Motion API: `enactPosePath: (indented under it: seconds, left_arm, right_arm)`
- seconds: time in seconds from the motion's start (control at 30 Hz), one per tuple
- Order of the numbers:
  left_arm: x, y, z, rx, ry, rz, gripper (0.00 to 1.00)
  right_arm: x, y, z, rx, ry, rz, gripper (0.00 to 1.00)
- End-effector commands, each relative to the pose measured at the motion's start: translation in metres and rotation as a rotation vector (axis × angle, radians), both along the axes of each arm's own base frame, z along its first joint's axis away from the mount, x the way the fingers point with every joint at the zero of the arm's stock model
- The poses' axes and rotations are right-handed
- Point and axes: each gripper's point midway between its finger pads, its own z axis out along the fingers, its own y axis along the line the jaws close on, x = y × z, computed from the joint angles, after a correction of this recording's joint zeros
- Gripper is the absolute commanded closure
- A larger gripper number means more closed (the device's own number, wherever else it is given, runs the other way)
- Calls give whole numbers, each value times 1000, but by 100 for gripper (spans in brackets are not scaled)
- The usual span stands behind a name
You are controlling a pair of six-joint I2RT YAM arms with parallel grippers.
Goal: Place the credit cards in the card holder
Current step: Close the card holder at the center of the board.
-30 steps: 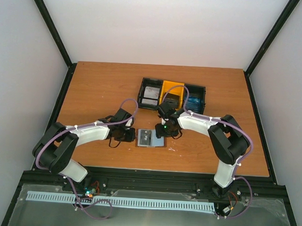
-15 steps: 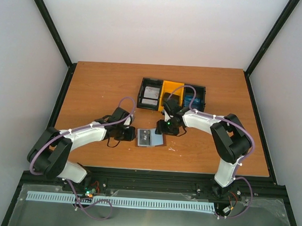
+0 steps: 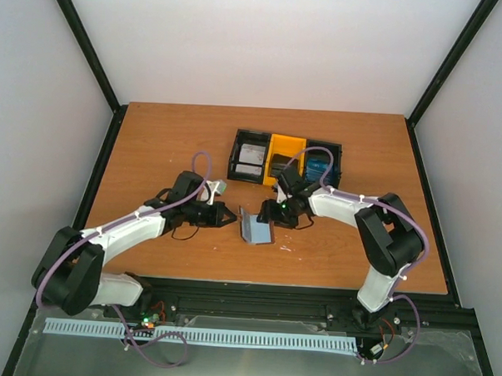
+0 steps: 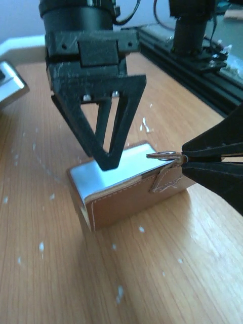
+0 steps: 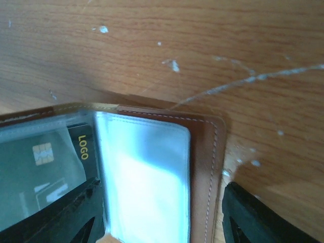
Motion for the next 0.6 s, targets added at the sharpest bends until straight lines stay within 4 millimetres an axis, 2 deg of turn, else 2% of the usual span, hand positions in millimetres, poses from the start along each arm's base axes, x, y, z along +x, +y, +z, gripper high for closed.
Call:
enactPosePath:
  seconds: [0.0,0.17,0.33,0.57]
  left_arm:
    - [-1,-28,31,-185,-29,-119,99]
    - [-2,-43,39,-272,-8,-192,99]
    - [6,-55,25,-264,48,-213,99]
    - [16,-79,26,-269,66,-261,99]
  right_arm:
    - [11,-19,16,-41,-64,-142,36]
    - [22,-51,37,-106,-186,-279,35]
    - [20,-71,47,-133,-236,-344,34]
    - [4,-83,36,-155,-190,-356,34]
